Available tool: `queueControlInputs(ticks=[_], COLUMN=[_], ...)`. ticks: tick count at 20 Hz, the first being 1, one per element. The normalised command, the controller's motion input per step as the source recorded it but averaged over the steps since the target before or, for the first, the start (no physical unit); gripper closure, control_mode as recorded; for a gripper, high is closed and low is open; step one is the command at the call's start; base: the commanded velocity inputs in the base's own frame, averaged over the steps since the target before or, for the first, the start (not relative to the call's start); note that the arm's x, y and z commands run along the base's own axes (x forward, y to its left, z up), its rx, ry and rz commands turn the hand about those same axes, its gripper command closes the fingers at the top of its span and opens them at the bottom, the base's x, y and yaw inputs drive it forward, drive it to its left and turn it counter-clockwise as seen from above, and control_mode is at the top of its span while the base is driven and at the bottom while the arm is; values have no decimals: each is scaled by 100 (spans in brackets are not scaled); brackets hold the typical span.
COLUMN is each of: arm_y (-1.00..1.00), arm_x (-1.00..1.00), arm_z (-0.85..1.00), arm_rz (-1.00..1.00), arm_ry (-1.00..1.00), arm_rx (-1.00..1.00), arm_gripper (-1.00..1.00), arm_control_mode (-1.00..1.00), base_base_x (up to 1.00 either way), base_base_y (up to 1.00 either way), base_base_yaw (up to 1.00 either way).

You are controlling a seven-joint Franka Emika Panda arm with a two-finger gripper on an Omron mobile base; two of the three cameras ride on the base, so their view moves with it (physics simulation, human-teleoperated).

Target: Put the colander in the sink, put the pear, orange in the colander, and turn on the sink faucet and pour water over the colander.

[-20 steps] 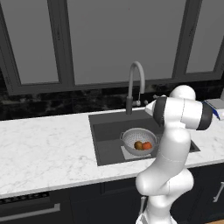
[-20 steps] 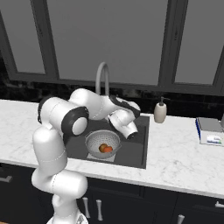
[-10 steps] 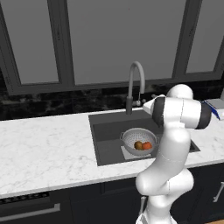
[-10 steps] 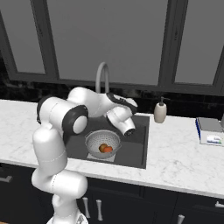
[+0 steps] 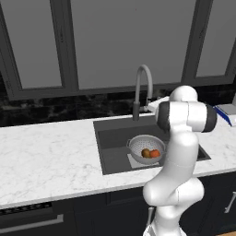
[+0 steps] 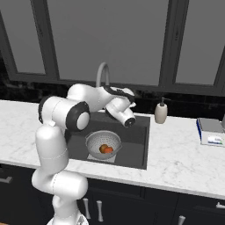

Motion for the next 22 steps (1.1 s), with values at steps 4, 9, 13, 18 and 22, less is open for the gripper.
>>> queueControlInputs(ticks=[4,9,13,18,22], arm_y=[0,-6,-19,-5,0], arm_x=[21,11,6,29,53], arm_z=[-15,-35,-32,-9,0], arm_rz=[0,0,0,0,0], arm_ry=[0,0,0,0,0], arm_rx=[0,0,0,0,0], arm_gripper=[-100,-100,-100,-100,-100], arm_control_mode=[-100,-100,-100,-100,-100], base_base_x=[0,0,0,0,0], base_base_y=[0,0,0,0,0], base_base_yaw=[0,0,0,0,0])
